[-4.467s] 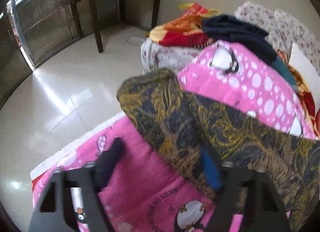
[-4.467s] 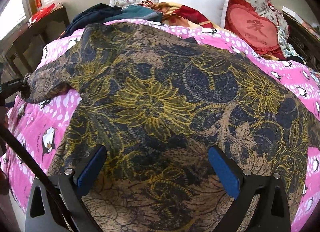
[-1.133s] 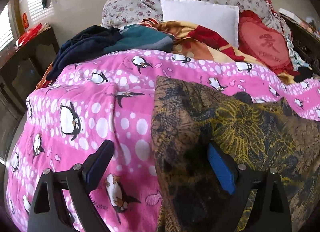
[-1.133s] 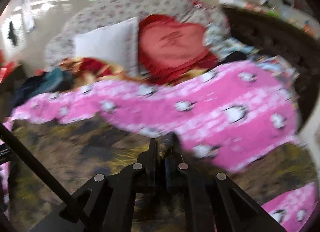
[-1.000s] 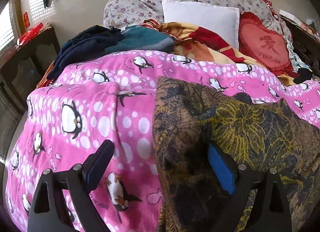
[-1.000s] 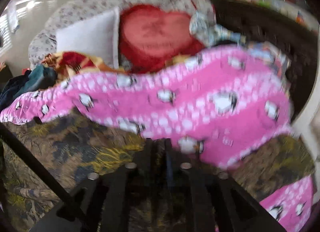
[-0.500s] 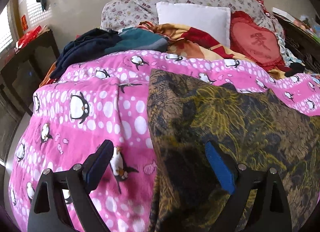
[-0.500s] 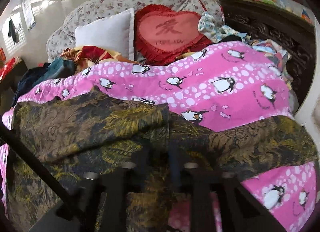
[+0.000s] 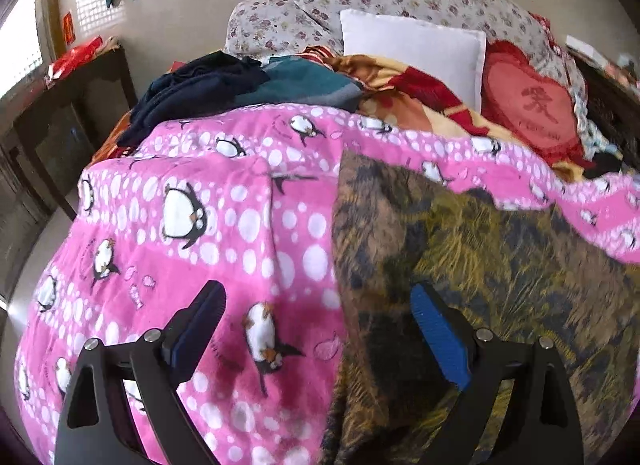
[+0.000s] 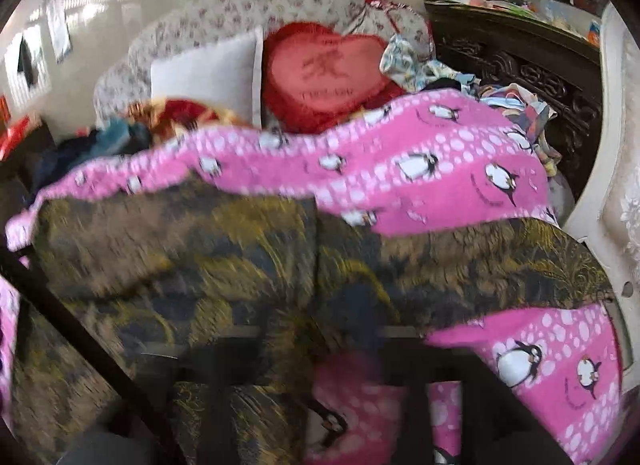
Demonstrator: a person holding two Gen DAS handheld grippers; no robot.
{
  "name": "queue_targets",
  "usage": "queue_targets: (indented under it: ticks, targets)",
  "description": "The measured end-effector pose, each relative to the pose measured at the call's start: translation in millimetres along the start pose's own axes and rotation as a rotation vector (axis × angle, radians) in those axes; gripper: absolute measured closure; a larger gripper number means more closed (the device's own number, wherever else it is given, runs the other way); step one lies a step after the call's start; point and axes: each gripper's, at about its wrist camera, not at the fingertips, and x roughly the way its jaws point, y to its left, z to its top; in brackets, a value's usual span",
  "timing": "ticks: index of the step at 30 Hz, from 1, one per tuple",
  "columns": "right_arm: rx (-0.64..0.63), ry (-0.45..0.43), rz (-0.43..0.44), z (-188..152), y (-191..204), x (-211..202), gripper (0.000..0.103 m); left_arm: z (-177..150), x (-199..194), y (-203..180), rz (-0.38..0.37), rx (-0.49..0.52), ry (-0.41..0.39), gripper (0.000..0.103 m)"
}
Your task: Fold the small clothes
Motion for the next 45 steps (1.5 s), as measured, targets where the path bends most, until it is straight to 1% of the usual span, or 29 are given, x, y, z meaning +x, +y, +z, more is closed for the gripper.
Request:
queue_targets:
  ticks: [1, 2, 3, 4, 5, 6, 9, 10, 11, 13, 16, 18, 19, 22, 24, 26, 27, 28, 29, 30, 33, 34, 36, 38, 40, 43, 45]
  targets:
    - [0.004, -0.001, 0.013, 2.1, 1.8, 3.5, 0.019, 1.9, 0.7, -0.7, -0.008, -0.003, 0.001, 0.010]
    - [-0.006, 0.015, 0.009, 2.8, 5.5, 8.5, 0.022, 4.9, 3.0, -2.8, -0.012, -0.003, 0.005, 0.010]
    - [-0.021, 0.034, -0.001, 2.8, 8.9, 15.1, 0.036, 7.0, 6.2, -5.2, -0.012, -0.001, 0.009, 0.010]
    - [-0.034, 0.052, -0.009, 1.6, 11.6, 22.5, 0.059, 10.1, 11.3, -10.0, -0.005, 0.010, 0.014, 0.010]
    - [-0.042, 0.082, -0.009, -0.4, 13.1, 31.6, 0.072, 12.1, 14.9, -13.3, 0.004, 0.022, 0.016, 0.010]
    - [-0.037, 0.095, 0.005, -2.4, 12.5, 35.5, 0.088, 14.6, 20.2, -17.6, 0.025, 0.044, 0.017, 0.010]
    - [-0.018, 0.066, 0.042, -5.2, 7.6, 23.0, 0.094, 18.6, 33.3, -17.2, 0.085, 0.070, 0.014, 0.010]
    - [-0.015, 0.057, 0.058, -6.2, 6.5, 18.0, 0.095, 18.9, 35.4, -13.4, 0.083, 0.066, 0.010, 0.010]
    - [-0.013, 0.052, 0.077, -7.5, 6.0, 12.8, 0.095, 19.5, 37.1, -9.2, 0.077, 0.058, 0.008, 0.010]
    - [-0.042, 0.064, 0.083, -10.7, 9.8, 12.4, 0.095, 21.0, 39.6, 0.6, 0.058, 0.038, 0.003, 0.010]
    - [-0.074, 0.103, 0.066, -20.7, 15.5, 21.6, 0.095, 23.3, 42.2, 14.0, 0.025, 0.006, 0.006, 0.010]
    - [-0.081, 0.116, 0.037, -24.0, 13.0, 26.8, 0.095, 25.0, 44.1, 19.0, 0.008, -0.003, 0.008, 0.010]
    - [-0.080, 0.130, 0.023, -25.9, 11.2, 29.5, 0.095, 25.9, 44.2, 21.2, 0.009, -0.008, 0.006, 0.010]
    - [-0.108, 0.155, 0.002, -30.9, 12.8, 23.7, 0.095, 30.3, 41.7, 32.0, 0.056, -0.040, -0.011, 0.010]
    - [-0.114, 0.145, -0.005, -31.2, 13.7, 11.1, 0.095, 32.0, 43.3, 39.2, 0.047, -0.055, 0.004, 0.010]
    - [-0.061, 0.093, 0.035, -24.3, 10.7, -5.4, 0.087, 31.5, 40.8, 41.1, 0.041, -0.054, 0.007, 0.010]
    - [-0.046, 0.068, 0.066, -20.0, 13.2, -12.4, 0.075, 31.1, 38.8, 40.9, 0.050, -0.050, 0.004, 0.010]
    - [-0.047, 0.045, 0.102, -15.4, 18.9, -19.2, 0.058, 30.6, 35.6, 40.9, 0.066, -0.046, -0.001, 0.010]
    - [-0.061, 0.024, 0.133, -10.4, 27.3, -25.1, 0.049, 30.4, 33.5, 41.9, 0.079, -0.051, -0.004, 0.010]
    - [-0.073, 0.011, 0.138, -7.9, 33.6, -28.7, 0.036, 30.0, 30.8, 43.9, 0.092, -0.066, -0.005, 0.010]
    - [-0.093, -0.017, 0.108, -3.8, 42.3, -37.0, 0.036, 30.4, 22.8, 43.5, 0.057, -0.063, -0.016, 0.010]
    - [-0.082, -0.019, 0.109, -3.4, 42.0, -37.1, 0.036, 31.9, 20.7, 40.5, 0.051, -0.054, -0.027, 0.010]
    - [-0.054, -0.013, 0.144, -1.2, 44.2, -33.5, 0.035, 35.3, 18.1, 34.1, 0.059, -0.042, -0.040, 0.010]
    - [-0.092, 0.000, 0.199, 2.6, 62.7, -26.4, 0.035, 40.1, 18.6, 31.1, 0.041, -0.053, -0.035, 0.010]
    - [-0.154, -0.008, 0.245, 8.1, 89.9, -20.2, 0.035, 40.0, 19.8, 29.2, 0.023, -0.050, -0.020, 0.010]
    - [-0.247, -0.021, 0.359, 23.6, 147.0, -7.2, 0.036, 29.7, 15.9, 30.2, 0.009, -0.030, -0.005, 0.010]
    - [-0.318, -0.013, 0.445, 38.3, 197.8, 9.1, 0.036, 14.6, 11.0, 33.4, -0.013, -0.014, 0.008, 0.010]
